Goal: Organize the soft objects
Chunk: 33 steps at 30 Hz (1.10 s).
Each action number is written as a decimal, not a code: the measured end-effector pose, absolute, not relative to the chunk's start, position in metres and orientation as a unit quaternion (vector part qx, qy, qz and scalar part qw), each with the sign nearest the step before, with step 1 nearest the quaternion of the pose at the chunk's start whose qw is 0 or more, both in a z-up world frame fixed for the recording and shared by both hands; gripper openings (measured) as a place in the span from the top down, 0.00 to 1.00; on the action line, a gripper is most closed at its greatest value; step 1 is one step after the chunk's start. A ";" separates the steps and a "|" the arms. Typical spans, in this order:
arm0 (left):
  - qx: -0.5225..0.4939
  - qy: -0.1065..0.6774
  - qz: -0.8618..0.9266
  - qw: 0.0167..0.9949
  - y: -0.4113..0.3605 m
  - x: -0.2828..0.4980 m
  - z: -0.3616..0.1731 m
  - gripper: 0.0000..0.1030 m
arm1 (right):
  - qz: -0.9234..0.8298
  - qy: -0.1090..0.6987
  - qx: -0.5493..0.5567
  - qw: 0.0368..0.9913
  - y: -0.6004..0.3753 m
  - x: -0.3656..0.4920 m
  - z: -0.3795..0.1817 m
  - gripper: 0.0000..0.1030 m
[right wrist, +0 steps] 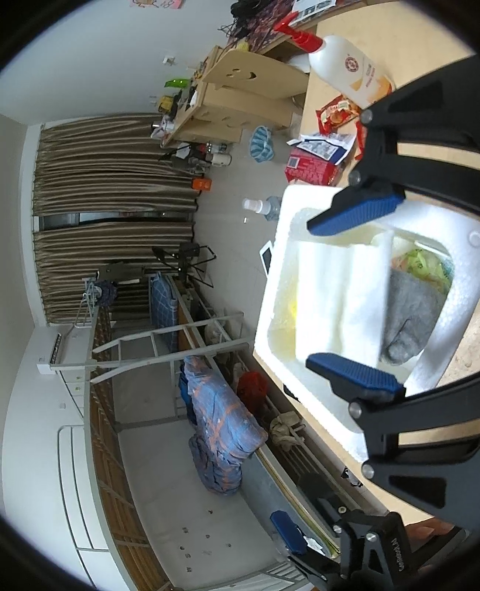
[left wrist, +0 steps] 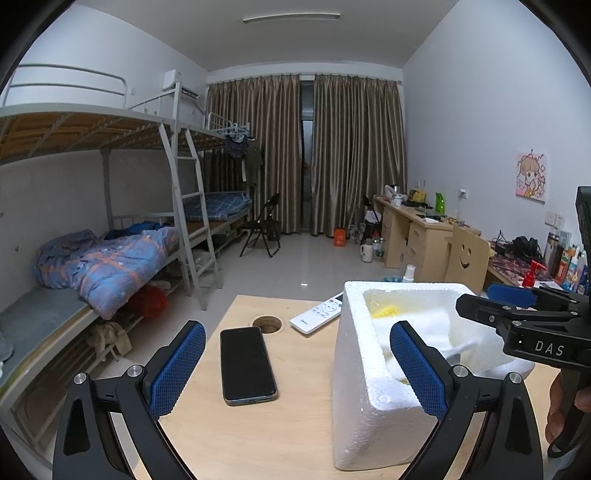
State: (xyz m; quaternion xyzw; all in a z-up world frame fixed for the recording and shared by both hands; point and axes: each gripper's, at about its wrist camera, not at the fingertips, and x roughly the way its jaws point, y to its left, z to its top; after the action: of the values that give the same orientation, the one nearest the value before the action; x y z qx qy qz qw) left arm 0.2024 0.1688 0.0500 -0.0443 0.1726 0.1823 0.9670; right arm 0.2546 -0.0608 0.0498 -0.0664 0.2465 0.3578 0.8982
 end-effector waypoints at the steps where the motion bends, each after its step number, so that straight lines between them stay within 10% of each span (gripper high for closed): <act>1: -0.043 0.173 0.181 0.967 0.168 0.202 0.050 0.03 | 0.358 0.248 -0.066 0.898 -0.061 0.255 0.050 0.32; 12: -0.037 0.170 0.175 0.969 0.158 0.198 0.053 0.03 | 0.351 0.242 -0.060 0.902 -0.074 0.251 0.054 0.31; 20: -0.025 0.170 0.166 0.971 0.136 0.190 0.058 0.03 | 0.336 0.222 -0.044 0.914 -0.101 0.236 0.065 0.00; 33: -0.020 0.157 0.143 0.977 0.102 0.168 0.068 0.03 | 0.319 0.206 -0.032 0.924 -0.143 0.208 0.071 0.00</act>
State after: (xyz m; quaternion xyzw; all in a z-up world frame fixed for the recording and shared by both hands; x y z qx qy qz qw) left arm 0.1678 0.1024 0.0681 -0.0195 0.1570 0.1433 0.9769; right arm 0.2083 -0.1428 0.0714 -0.0322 0.2064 0.3192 0.9244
